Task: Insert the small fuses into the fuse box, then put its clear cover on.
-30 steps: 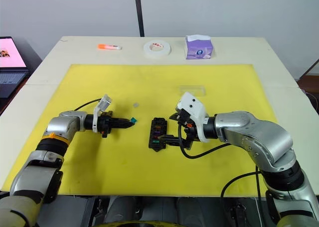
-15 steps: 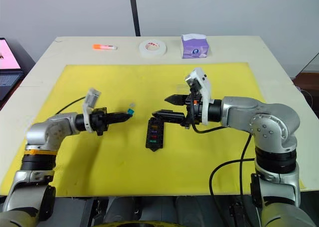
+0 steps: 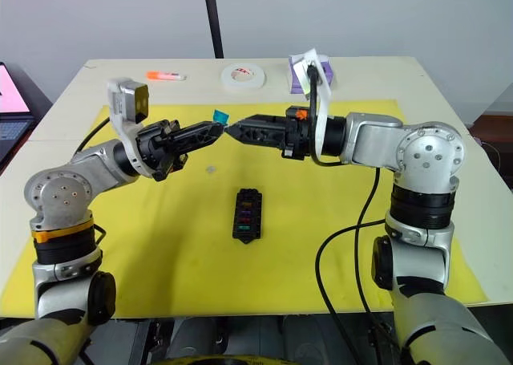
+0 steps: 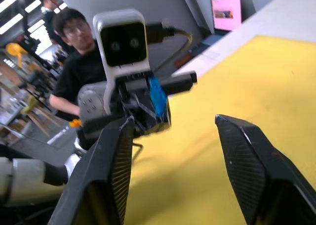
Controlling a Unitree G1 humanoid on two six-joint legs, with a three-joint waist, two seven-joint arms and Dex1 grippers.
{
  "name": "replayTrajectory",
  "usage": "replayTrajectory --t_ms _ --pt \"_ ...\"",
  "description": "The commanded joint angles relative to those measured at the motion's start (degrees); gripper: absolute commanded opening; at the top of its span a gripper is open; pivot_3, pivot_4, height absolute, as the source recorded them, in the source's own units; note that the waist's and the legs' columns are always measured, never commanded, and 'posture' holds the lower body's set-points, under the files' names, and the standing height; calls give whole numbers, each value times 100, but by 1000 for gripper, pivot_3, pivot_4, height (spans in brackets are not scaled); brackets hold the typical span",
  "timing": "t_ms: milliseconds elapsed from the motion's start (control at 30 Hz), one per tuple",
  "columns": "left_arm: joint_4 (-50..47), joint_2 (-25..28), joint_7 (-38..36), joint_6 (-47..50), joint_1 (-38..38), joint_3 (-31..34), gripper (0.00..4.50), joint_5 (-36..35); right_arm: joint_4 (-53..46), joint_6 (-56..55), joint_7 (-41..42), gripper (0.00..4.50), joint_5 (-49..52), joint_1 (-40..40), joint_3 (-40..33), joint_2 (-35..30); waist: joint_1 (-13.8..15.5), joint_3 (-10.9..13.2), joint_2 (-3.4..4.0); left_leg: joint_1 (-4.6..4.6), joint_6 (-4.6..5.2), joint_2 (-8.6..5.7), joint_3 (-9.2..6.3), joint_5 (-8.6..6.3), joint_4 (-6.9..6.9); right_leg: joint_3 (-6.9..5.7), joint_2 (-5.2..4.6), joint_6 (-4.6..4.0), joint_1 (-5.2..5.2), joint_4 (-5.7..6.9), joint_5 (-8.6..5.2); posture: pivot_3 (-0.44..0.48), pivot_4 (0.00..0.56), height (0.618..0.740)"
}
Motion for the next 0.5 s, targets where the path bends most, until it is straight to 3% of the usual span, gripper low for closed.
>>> replayTrajectory --t_ms 33,500 --pt "-88 146 -41 -150 -95 -67 0 -131 -33 -16 -173 2959 473 -146 -194 -45 -1 0 0 0 0 0 0 0 0 0 0 -1 0 0 0 0 150 740" --pt "196 295 -172 -436 -217 -333 0 -107 -183 -317 -650 2959 940 58 31 -78 -126 1 2 -2 0 1 -1 0 -6 0 1 -2 -3 -3 -1 0 150 740"
